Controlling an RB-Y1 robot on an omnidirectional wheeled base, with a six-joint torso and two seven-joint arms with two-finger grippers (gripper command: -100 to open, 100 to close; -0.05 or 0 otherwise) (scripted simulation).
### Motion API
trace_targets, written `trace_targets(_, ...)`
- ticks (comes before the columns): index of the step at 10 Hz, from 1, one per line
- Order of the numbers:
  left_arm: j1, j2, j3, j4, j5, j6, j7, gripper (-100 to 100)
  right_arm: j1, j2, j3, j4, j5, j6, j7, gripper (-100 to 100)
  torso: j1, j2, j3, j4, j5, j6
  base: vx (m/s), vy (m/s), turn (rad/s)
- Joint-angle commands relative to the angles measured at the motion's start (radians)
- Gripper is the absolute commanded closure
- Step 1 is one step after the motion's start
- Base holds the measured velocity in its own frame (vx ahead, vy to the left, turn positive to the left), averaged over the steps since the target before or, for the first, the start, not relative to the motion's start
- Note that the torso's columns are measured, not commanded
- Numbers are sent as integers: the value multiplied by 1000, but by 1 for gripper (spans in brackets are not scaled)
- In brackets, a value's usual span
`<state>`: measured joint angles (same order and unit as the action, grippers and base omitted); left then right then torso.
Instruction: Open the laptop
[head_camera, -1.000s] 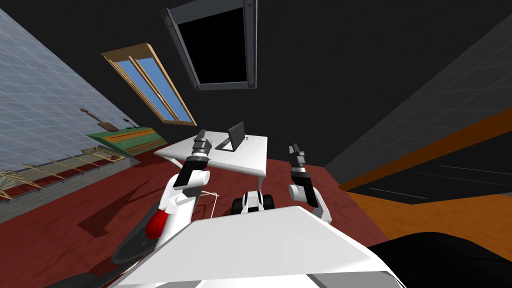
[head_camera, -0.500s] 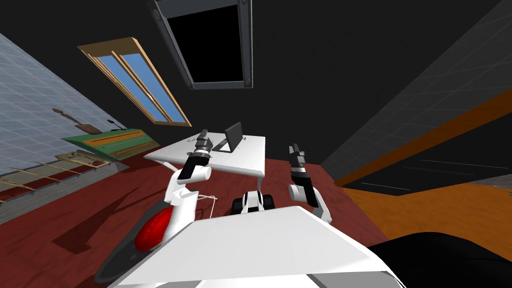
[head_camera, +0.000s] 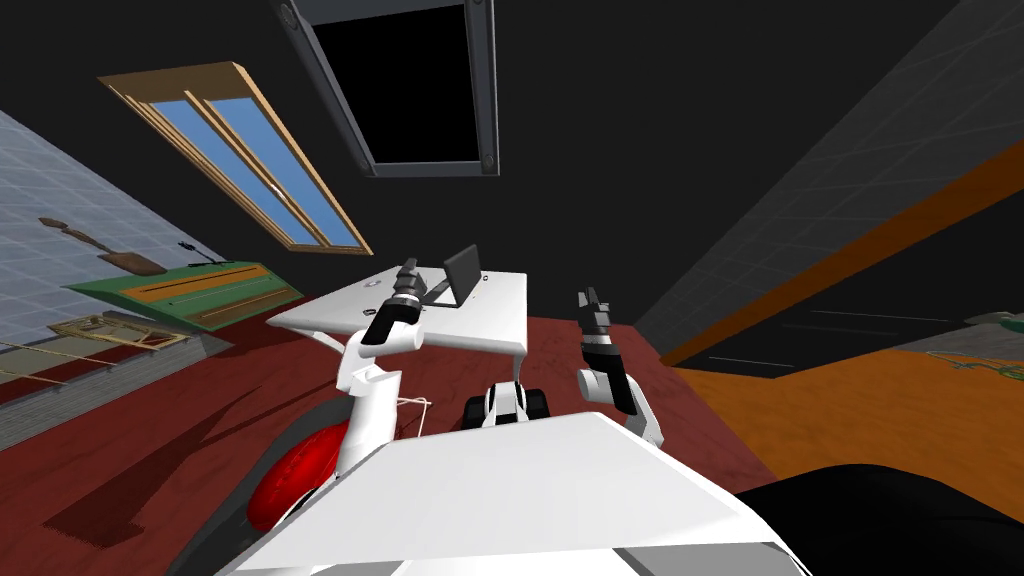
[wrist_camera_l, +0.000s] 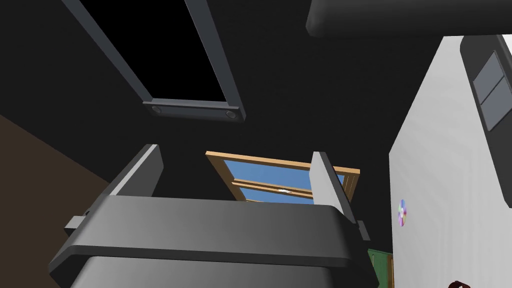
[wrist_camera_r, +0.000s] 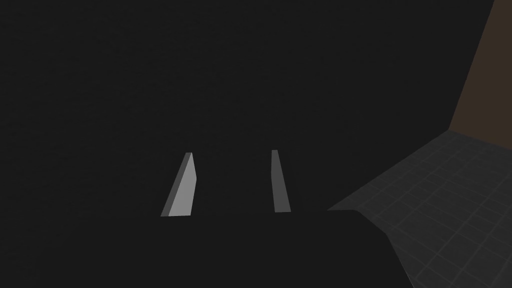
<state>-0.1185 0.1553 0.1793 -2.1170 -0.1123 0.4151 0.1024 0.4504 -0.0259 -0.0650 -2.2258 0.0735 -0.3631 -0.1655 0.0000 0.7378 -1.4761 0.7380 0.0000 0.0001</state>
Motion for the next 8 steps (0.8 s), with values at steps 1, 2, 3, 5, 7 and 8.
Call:
trace_targets(1,-36,-14,7,22,-18,65,11,-100,0,0,0,0,0,0,0,0,0,0,0,0,0,0,16,10,-48)
trace_targets(2,-61,-19,13,36,-27,101,18,-100,0,0,0,0,0,0,0,0,0,0,0,0,0,-1,16,8,-69)
trace_targets(3,-85,-24,19,49,-35,128,26,-100,0,0,0,0,0,0,0,0,0,0,0,0,0,0,17,11,-113)
trace_targets(5,-108,-29,24,61,-43,179,33,-100,0,0,0,0,0,0,0,0,0,0,0,0,0,0,12,6,-71)
trace_targets(7,-130,-33,30,73,-51,214,39,-100,0,0,0,0,0,0,0,0,0,0,0,0,0,0,15,7,-78)
trace_targets(8,-151,-37,35,83,-58,247,46,-100,0,0,0,0,0,0,0,0,0,0,0,0,0,-1,13,4,-54)
